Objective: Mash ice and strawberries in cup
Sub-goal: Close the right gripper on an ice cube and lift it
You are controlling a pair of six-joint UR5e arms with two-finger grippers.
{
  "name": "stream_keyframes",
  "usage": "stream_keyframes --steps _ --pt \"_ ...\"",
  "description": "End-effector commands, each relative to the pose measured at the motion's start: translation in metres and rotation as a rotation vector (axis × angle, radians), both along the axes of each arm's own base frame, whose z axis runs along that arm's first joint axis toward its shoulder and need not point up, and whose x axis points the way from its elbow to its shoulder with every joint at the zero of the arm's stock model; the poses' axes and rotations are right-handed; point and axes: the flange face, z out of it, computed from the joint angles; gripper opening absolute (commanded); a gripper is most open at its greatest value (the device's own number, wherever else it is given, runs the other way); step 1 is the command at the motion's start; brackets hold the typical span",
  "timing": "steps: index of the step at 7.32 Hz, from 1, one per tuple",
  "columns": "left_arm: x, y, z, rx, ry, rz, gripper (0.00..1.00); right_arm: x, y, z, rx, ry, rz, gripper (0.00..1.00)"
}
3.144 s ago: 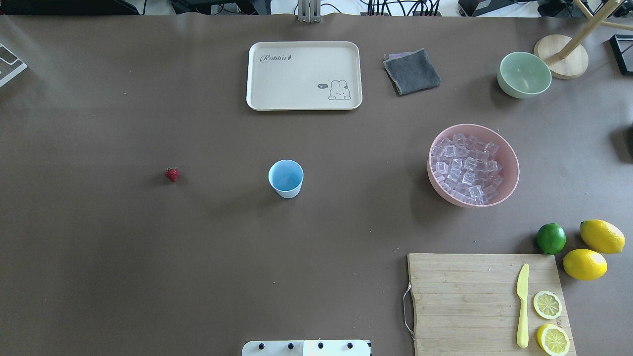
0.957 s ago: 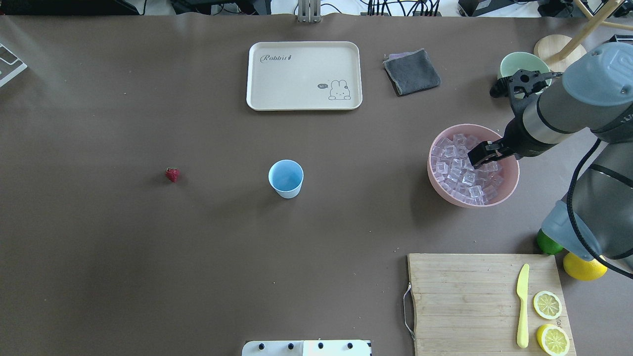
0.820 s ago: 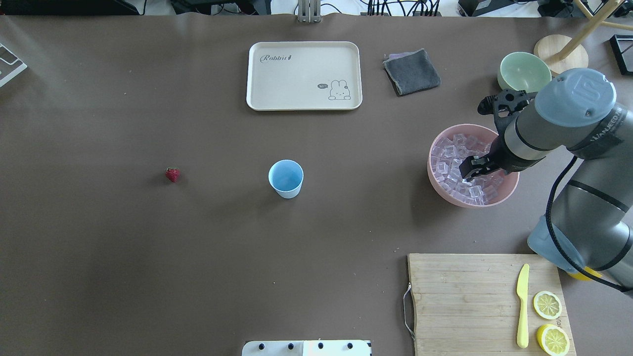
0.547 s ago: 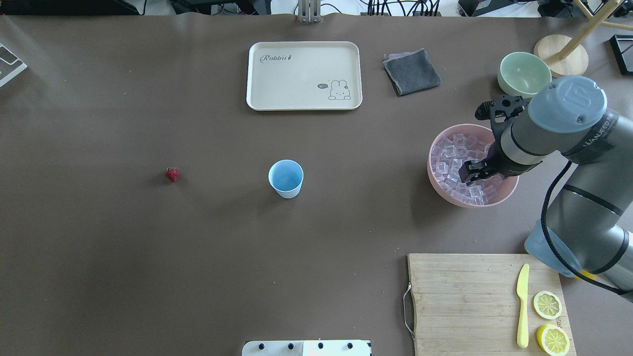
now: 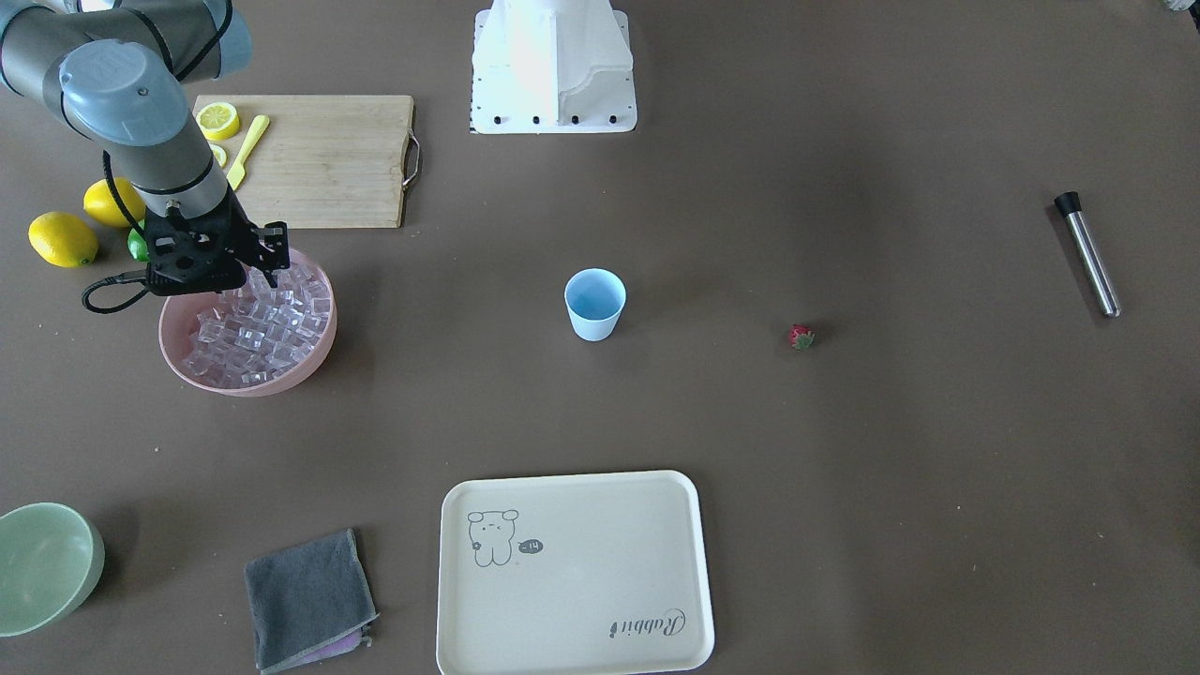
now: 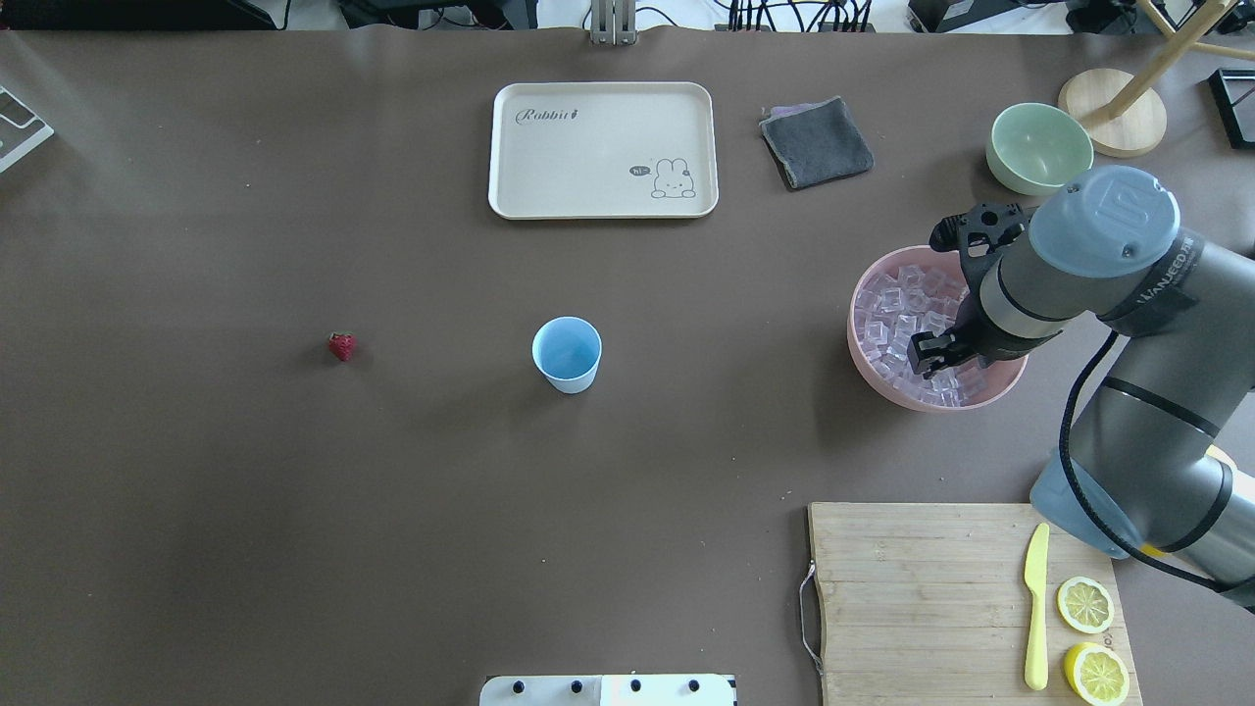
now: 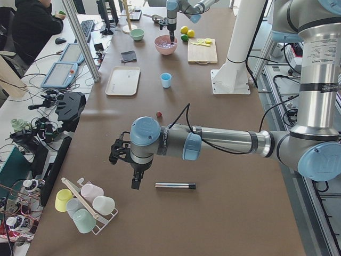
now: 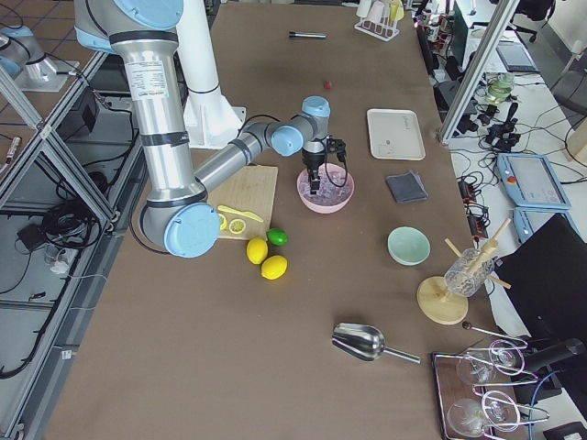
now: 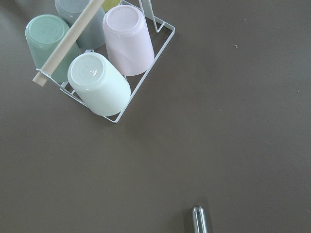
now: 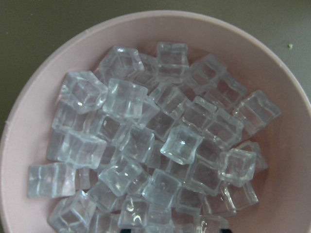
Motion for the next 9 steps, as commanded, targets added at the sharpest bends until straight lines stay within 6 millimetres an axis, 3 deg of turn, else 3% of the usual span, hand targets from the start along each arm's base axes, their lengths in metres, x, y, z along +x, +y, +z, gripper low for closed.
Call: stream_keyframes --steps 1,2,3,9 --pt "0.0 -0.0013 -0.0014 0.004 0.0 0.0 0.99 -0.005 0.0027 0.0 0.0 0.002 -0.004 0.68" --pt "0.0 -0.0013 -0.0014 0.004 0.0 0.0 0.99 -0.0067 0.0045 0.0009 0.0 0.004 -0.008 0.63" --pt "0.0 -0.0013 -0.0021 0.008 -0.001 0.002 0.99 -0.0095 0.0066 0.0018 -0.001 0.006 -0.019 0.44" --pt "0.0 -0.0016 -0.0034 0.014 -0.001 0.002 0.99 -0.0121 0.0057 0.0028 -0.002 0.007 -0.024 0.2"
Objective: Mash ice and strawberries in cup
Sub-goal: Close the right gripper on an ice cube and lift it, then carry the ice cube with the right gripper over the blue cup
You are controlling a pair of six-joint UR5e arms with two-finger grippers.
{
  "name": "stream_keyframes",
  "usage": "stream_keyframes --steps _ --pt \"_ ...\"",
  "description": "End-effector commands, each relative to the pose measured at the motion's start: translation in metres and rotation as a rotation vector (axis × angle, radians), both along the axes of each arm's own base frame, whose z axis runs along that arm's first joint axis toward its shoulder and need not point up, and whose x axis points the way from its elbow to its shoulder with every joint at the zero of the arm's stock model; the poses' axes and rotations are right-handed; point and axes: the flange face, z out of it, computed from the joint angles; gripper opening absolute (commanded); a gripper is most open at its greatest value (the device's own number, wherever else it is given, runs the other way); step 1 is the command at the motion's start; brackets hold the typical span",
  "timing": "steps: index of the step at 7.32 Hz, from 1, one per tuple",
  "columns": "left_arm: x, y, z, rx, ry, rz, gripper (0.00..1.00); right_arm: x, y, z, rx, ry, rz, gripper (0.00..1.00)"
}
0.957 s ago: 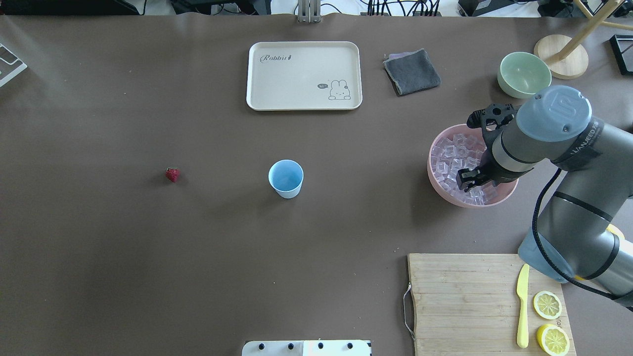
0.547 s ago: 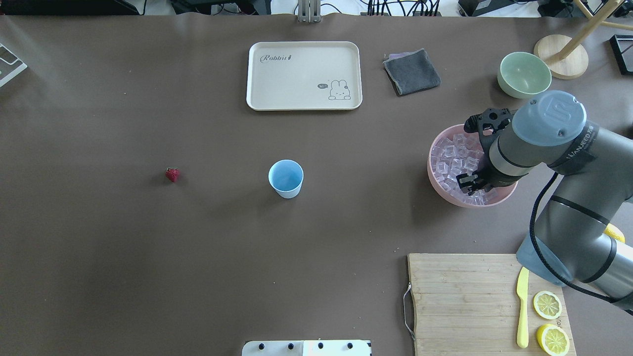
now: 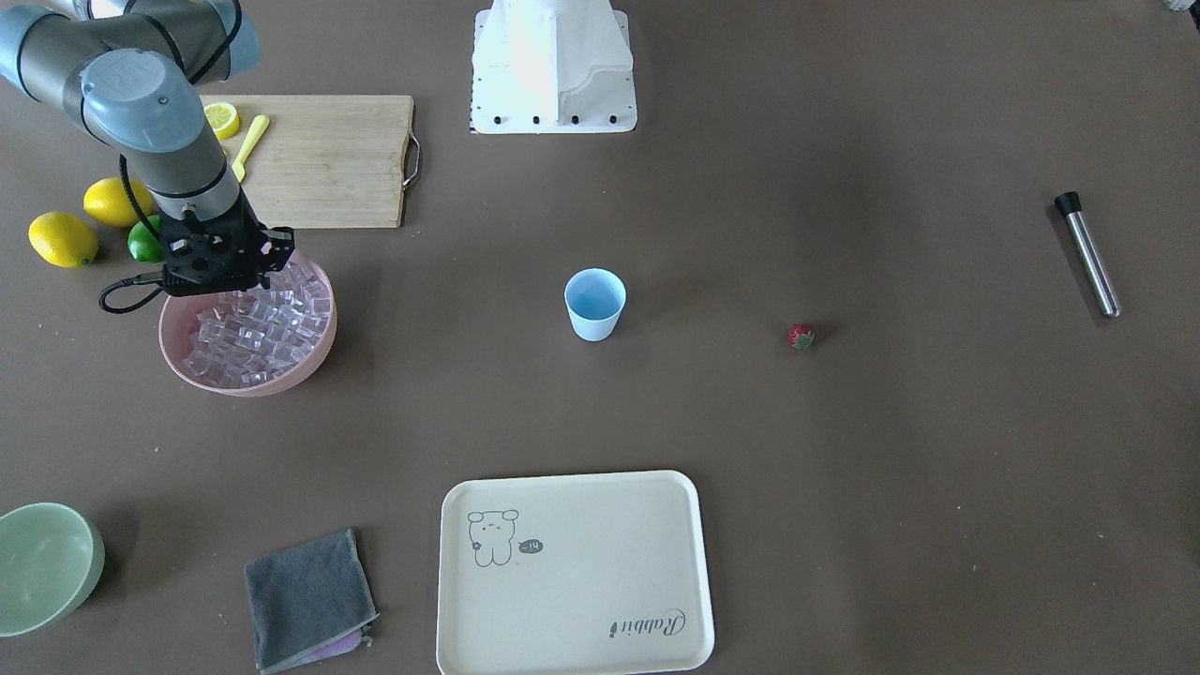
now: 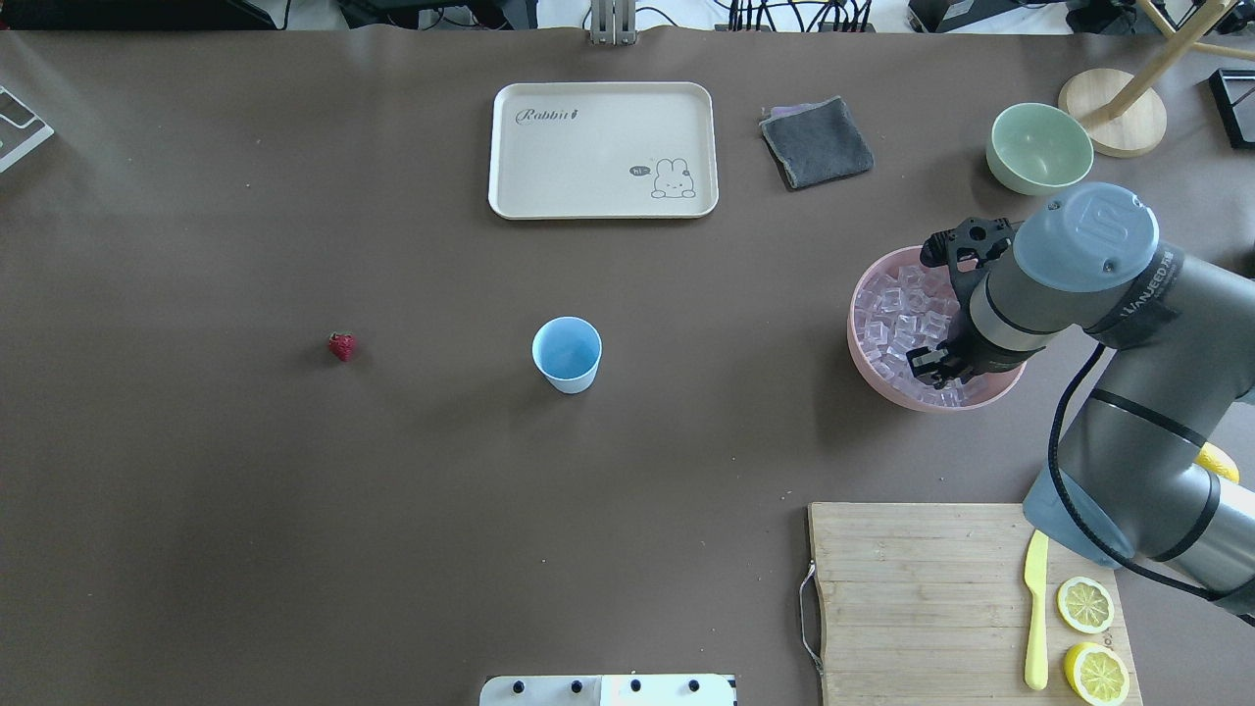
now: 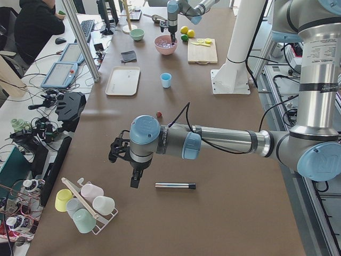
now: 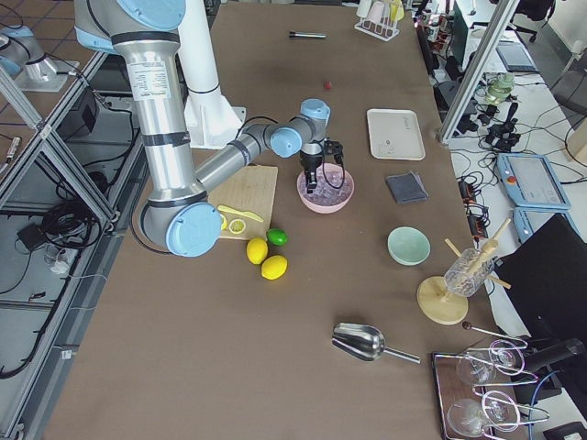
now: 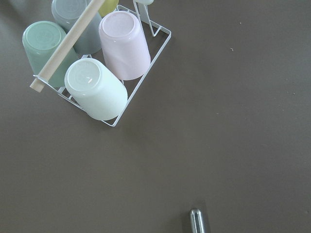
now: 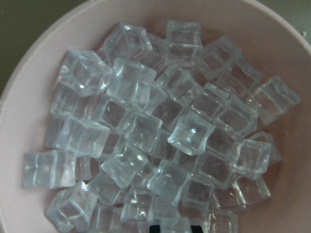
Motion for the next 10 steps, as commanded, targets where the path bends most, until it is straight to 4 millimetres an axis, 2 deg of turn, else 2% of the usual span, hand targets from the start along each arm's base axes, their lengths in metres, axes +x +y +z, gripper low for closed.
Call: stream_keyframes --steps 1,3,4,5,6,8,9,10 --pt "0.0 0.0 -0.001 0.002 0.0 0.0 0.99 0.001 -0.001 -0.008 0.007 -0.014 0.002 0.19" --pt "0.0 0.0 0.002 -0.002 0.0 0.0 0.99 0.017 -0.028 -0.053 0.052 -0.08 0.064 0.18" --pt "0.0 0.001 0.001 -0.001 0.0 0.0 0.99 0.013 -0.037 -0.078 0.082 -0.109 0.077 0.17" --pt "0.0 0.001 0.002 -0.002 0.0 0.0 0.99 0.0 -0.041 -0.103 0.057 -0.144 0.124 0.16" --pt "0.0 0.001 0.002 -0.004 0.0 0.0 0.99 -0.021 -0.037 -0.135 0.03 -0.184 0.155 0.16" --pt "0.0 0.0 0.002 -0.002 0.0 0.0 0.99 -0.113 -0.03 -0.21 -0.028 -0.228 0.256 0.16" --pt "0.0 -0.001 0.001 -0.001 0.0 0.0 0.99 -0.14 -0.029 -0.246 -0.058 -0.261 0.295 0.16" --pt "0.0 -0.001 0.002 -0.002 0.0 0.0 0.99 -0.161 -0.019 -0.263 -0.064 -0.272 0.295 0.16"
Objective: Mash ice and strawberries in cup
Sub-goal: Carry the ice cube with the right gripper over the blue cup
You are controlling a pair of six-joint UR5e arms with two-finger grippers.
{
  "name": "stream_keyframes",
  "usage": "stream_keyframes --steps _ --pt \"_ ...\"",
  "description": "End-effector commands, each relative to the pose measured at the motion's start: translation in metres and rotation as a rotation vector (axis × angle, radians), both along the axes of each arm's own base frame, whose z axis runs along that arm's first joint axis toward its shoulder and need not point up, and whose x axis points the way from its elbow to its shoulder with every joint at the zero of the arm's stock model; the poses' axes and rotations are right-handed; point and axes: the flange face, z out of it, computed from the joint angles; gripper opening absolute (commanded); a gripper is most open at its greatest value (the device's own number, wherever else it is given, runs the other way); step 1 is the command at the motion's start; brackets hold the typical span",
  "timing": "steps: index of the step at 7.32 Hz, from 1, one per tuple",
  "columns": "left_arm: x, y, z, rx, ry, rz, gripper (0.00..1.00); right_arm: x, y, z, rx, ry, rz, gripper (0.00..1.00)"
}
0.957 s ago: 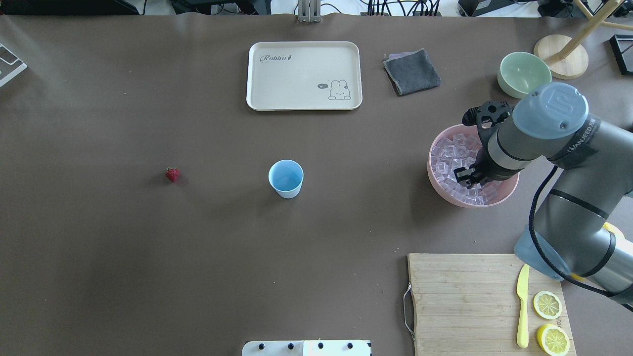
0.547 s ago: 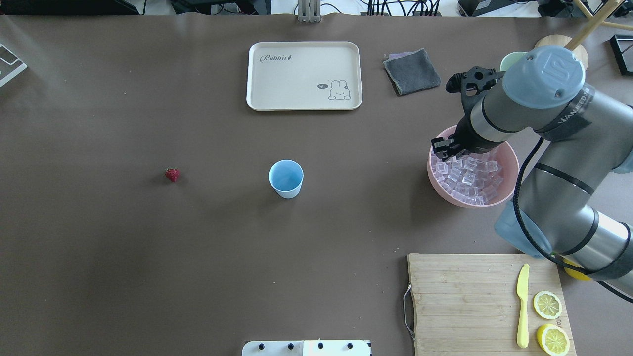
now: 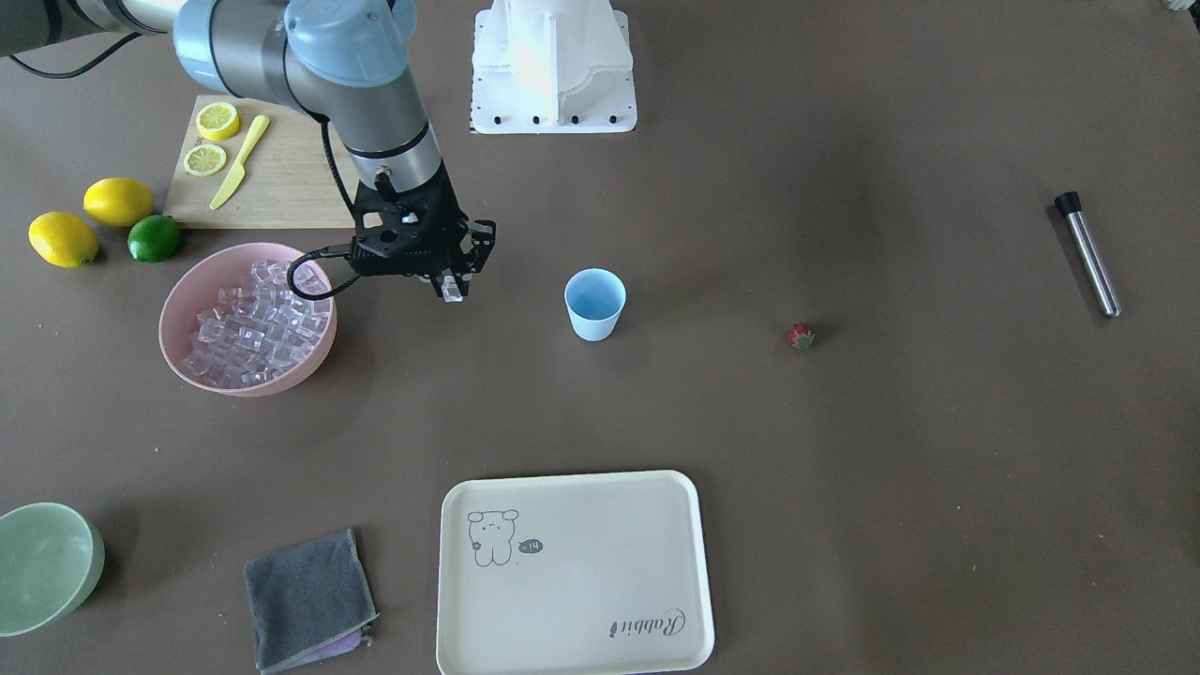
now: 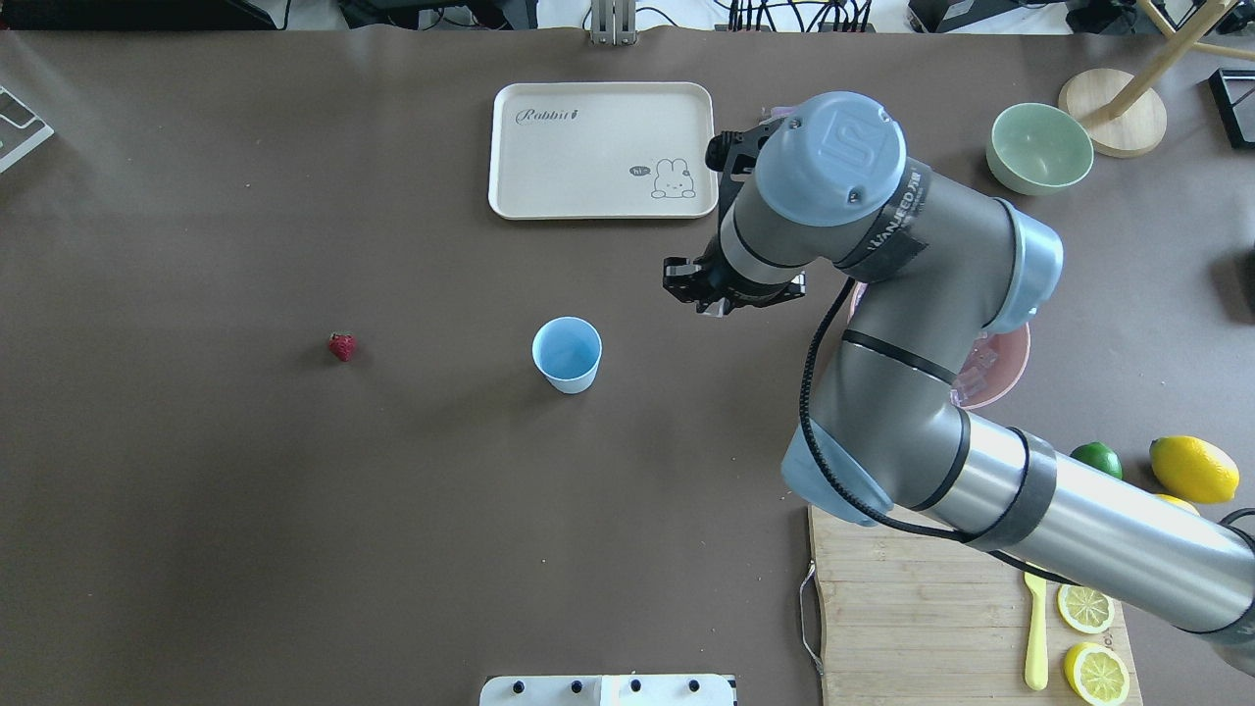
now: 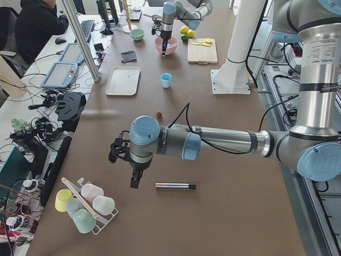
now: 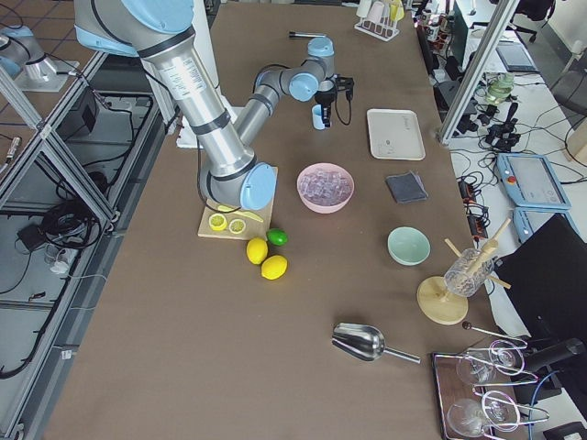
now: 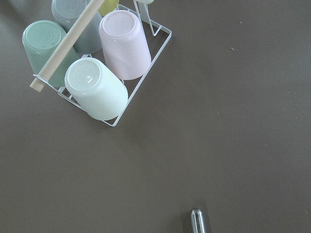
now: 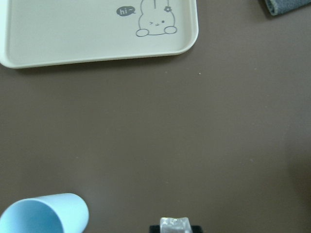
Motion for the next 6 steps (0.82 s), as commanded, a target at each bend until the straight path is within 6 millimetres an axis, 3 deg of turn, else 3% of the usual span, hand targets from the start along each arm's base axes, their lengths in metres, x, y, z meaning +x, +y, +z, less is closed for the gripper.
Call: stream_keyframes --steps 1,2,3,5,6 --pt "0.0 0.0 0.002 -0.003 0.0 0.0 0.99 -0.052 0.017 -0.05 -0.024 -0.033 0.047 0.16" --pt "0.001 -0.002 0.002 -0.003 0.0 0.001 0.99 -0.08 0.008 -0.071 -0.024 -0.06 0.056 0.17" --pt "0.0 -0.004 0.0 0.0 0.0 0.002 0.99 -0.105 0.006 -0.061 -0.006 -0.112 0.057 0.21" --pt "-0.001 -0.004 0.001 -0.002 -0.001 0.0 0.99 -0.112 0.011 -0.053 0.004 -0.125 0.062 0.26" --pt "-0.001 -0.004 0.002 -0.004 -0.001 0.0 0.99 -0.113 0.012 -0.05 0.002 -0.119 0.058 0.8"
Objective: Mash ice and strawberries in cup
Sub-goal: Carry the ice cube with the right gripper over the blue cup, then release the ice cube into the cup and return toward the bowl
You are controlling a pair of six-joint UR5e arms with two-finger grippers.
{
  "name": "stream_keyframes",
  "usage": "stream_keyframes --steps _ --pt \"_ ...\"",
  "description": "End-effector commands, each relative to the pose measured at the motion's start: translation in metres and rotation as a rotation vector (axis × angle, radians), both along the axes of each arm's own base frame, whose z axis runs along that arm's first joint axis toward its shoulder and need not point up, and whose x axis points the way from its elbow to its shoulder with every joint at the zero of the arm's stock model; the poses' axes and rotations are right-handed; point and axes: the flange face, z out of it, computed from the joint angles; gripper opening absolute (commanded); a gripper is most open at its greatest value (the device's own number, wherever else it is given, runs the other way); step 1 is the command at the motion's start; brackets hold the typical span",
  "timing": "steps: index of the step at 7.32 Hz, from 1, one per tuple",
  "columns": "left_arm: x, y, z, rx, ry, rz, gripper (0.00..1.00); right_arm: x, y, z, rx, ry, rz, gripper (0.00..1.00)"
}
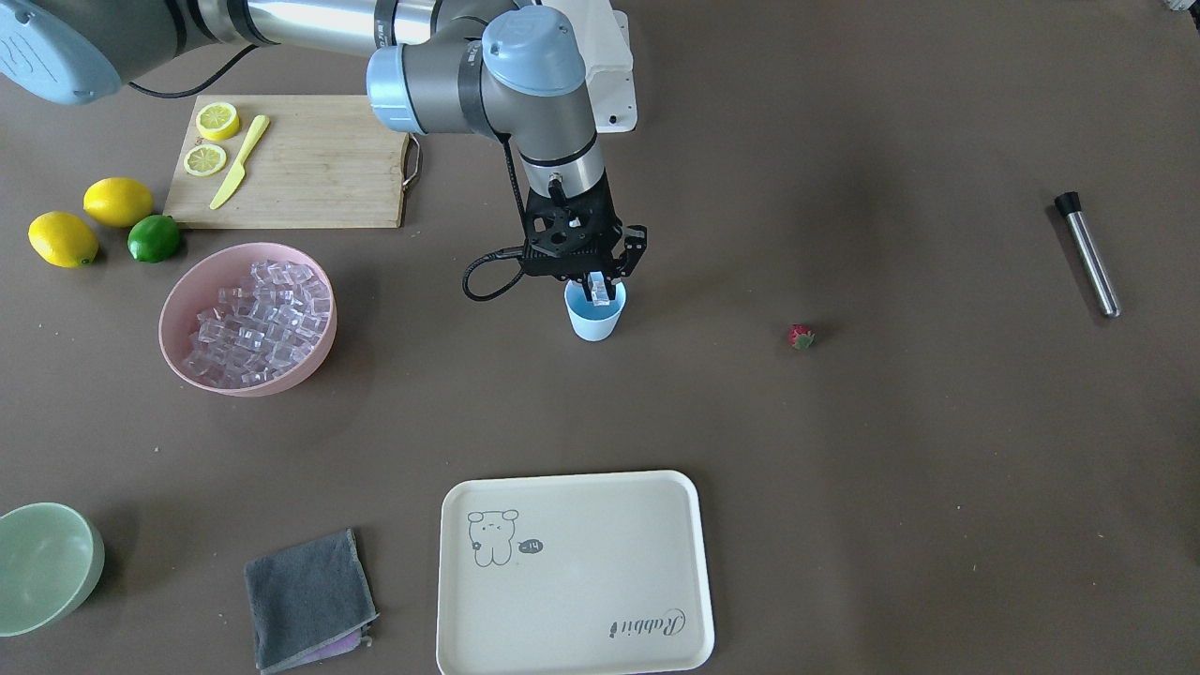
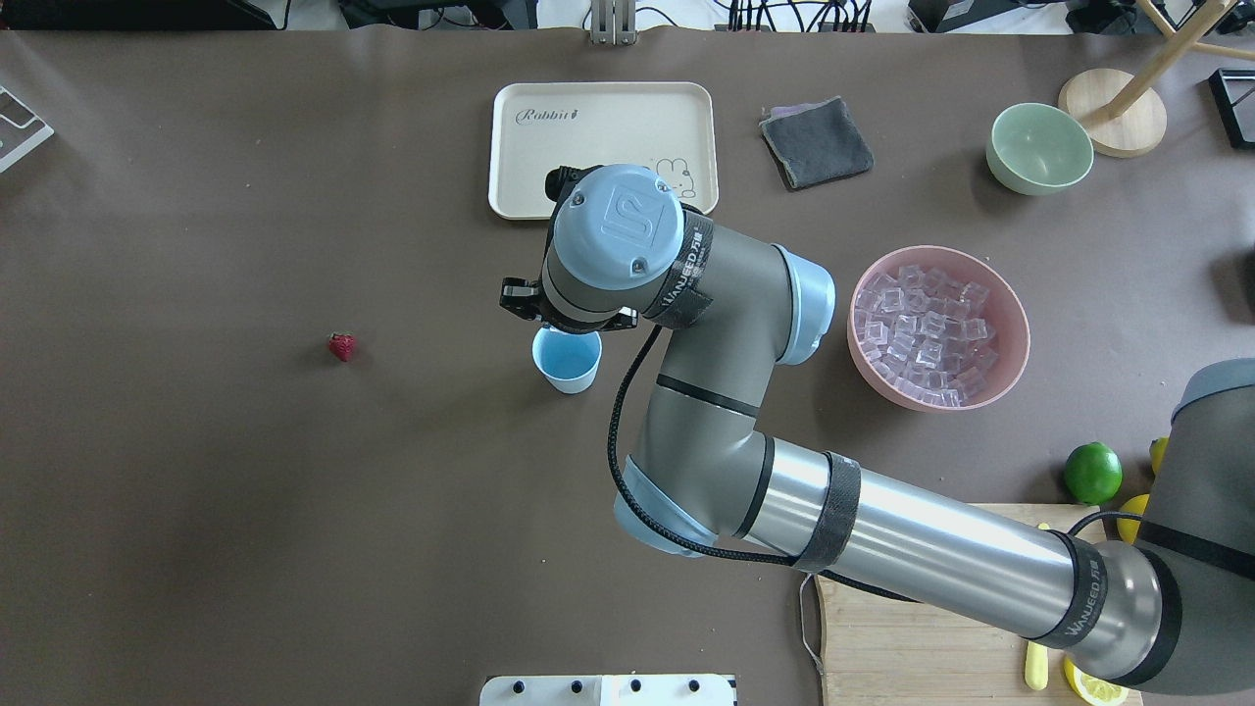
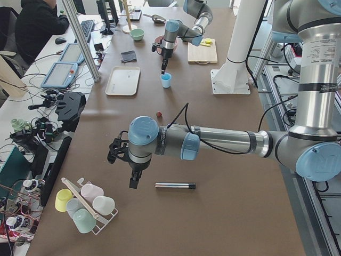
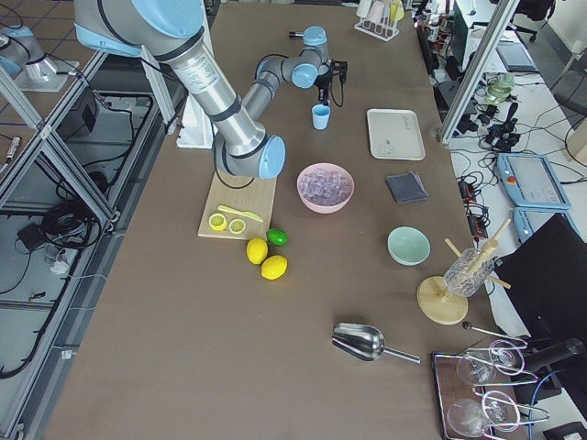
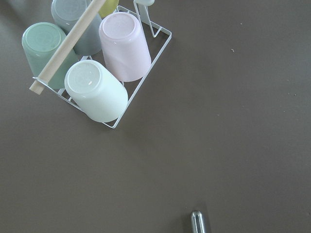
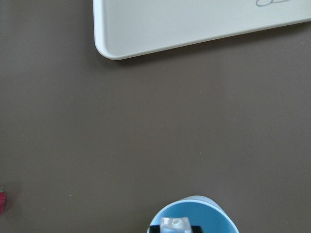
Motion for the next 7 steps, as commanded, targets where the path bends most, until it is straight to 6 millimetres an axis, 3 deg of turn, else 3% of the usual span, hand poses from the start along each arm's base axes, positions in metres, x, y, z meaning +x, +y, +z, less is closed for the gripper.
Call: stream_keyframes --steps 1,3,4,5,6,7 --pt "0.0 0.0 0.001 -0.001 0.0 0.0 0.99 0.0 0.003 0.011 0.0 0.007 -0.01 0.99" --pt "0.001 0.0 0.002 -0.004 0.0 0.001 0.99 0.023 0.017 0.031 0.017 0.073 -0.055 1.0" --pt "0.001 0.0 0.003 -0.006 0.0 0.001 0.99 0.056 0.034 0.034 0.046 0.131 -0.102 1.0" --pt "0.001 0.0 0.001 -0.002 0.001 0.003 0.99 0.093 0.04 0.057 0.067 0.184 -0.123 1.0" --pt "0.001 0.002 0.001 -0.002 0.001 0.003 0.99 0.115 0.039 0.093 0.037 0.24 -0.122 0.99" --pt "0.001 0.002 0.002 -0.003 0.001 0.003 0.99 0.145 0.018 0.125 0.028 0.285 -0.113 0.99"
